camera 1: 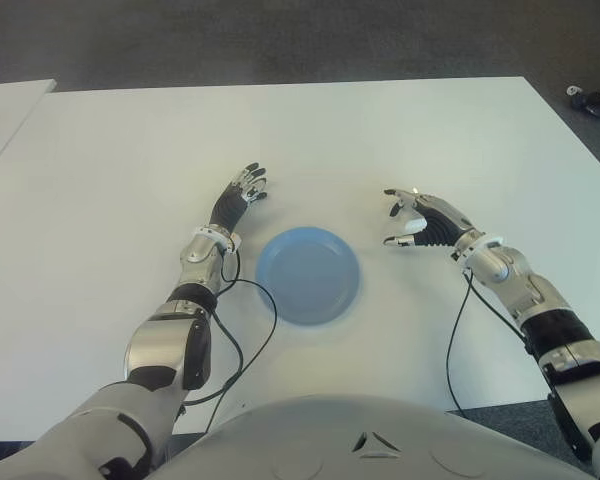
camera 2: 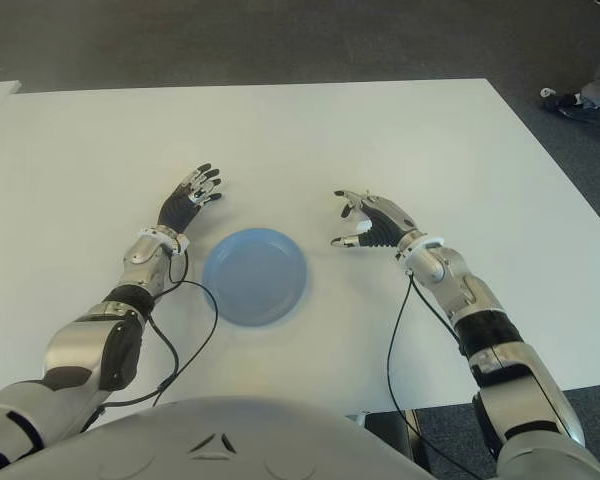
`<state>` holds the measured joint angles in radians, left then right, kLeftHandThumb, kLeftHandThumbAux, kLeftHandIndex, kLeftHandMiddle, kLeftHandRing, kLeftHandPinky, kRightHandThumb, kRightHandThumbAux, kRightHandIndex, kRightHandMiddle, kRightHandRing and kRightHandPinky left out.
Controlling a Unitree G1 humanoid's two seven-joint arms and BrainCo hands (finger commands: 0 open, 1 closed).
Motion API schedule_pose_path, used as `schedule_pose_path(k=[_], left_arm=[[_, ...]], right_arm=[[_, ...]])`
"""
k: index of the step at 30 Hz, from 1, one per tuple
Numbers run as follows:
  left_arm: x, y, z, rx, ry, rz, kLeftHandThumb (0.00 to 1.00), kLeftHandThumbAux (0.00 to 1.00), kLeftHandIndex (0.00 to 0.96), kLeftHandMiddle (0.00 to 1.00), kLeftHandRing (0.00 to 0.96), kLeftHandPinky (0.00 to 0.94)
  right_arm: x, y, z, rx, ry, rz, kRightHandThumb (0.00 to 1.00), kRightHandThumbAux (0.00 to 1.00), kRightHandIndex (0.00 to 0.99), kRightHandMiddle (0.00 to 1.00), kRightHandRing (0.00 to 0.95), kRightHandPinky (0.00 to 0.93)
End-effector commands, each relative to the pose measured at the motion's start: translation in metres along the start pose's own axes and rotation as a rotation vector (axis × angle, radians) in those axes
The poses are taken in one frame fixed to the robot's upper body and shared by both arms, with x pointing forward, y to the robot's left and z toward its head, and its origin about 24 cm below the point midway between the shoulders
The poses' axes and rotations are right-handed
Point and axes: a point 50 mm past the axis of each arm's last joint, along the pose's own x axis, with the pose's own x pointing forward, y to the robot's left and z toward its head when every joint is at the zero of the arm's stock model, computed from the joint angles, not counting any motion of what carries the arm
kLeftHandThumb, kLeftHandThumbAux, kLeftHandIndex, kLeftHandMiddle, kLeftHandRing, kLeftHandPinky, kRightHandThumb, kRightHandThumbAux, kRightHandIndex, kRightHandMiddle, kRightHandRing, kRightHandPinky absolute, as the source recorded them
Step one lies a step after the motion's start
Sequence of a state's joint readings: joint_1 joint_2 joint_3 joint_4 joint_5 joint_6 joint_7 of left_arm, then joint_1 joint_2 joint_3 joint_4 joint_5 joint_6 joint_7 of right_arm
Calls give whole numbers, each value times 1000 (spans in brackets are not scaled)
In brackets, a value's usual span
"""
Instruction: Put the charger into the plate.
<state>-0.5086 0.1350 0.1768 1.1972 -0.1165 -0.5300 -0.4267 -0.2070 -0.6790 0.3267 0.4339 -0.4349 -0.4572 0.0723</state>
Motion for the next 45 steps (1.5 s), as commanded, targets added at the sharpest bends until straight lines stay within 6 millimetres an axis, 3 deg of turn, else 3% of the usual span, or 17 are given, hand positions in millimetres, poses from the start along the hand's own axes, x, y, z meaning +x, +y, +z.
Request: schedule_pose_path(k=[1, 7, 11, 23, 34, 45], left_arm=[[-11, -2, -22, -22, 118, -10, 38, 513, 41, 110, 110, 129], [-11, -2, -22, -20, 119, -12, 33, 523, 38, 107, 107, 125], [-10, -3, -22, -15, 117, -16, 28, 525, 35, 105, 106, 124], [-10, -4, -21, -1, 113, -12, 31, 528, 37, 119, 116, 130], [-9, -5, -21, 3, 112, -22, 30, 529, 41, 126, 123, 134], [-8, -6, -21, 4, 115, -29, 32, 536, 50, 127, 127, 146]], right_arm=[[-22, 39, -12, 43, 79, 180, 0, 489, 0, 90, 213, 99], [-25, 39, -10, 41, 56, 167, 0, 484, 0, 48, 144, 112], [-26, 39, -8, 42, 42, 159, 0, 469, 0, 36, 150, 141], [-27, 41, -2, 96, 8, 118, 0, 451, 0, 14, 158, 117], [-27, 36, 6, 201, -66, -16, 0, 423, 0, 26, 95, 52], [-27, 30, 10, 240, -121, -232, 0, 441, 0, 26, 43, 65]])
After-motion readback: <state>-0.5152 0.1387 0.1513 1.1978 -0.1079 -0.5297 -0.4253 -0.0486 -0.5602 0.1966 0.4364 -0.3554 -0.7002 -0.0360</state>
